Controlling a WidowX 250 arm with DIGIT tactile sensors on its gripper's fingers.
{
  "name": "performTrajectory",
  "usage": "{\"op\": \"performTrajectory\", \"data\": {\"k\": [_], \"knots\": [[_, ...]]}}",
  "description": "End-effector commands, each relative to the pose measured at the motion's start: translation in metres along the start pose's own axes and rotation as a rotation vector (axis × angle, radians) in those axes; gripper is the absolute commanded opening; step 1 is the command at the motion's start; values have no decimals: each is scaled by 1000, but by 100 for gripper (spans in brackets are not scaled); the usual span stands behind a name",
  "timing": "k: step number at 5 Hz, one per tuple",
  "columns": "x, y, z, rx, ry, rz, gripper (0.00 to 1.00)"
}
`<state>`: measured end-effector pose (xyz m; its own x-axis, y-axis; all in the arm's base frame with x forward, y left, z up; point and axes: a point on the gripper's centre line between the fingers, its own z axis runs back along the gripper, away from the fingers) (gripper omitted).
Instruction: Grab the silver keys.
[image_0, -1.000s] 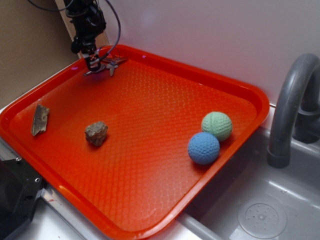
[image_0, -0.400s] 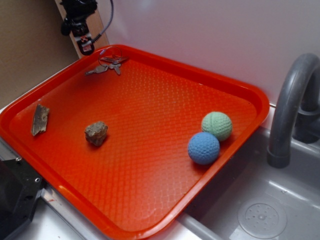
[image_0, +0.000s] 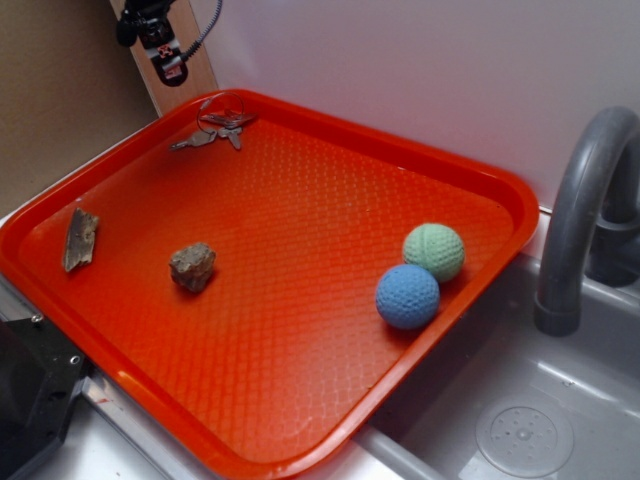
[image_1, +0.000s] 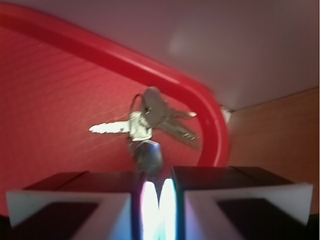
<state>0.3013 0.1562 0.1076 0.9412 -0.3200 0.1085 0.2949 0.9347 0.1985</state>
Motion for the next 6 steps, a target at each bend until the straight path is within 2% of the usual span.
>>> {"op": "performTrajectory", "data": {"k": [1,2,3,4,5,6], "knots": [[40,-18,-11,-11,-33,-83,100],[42,-23,-14,-12,-30,-87,100],[42,-24,-24,12,11,-87,100],[42,-21,-41,6,46,-82,100],[40,-25,-50,0,68,-75,0],[39,-24,-49,-7,65,-71,0]]}}
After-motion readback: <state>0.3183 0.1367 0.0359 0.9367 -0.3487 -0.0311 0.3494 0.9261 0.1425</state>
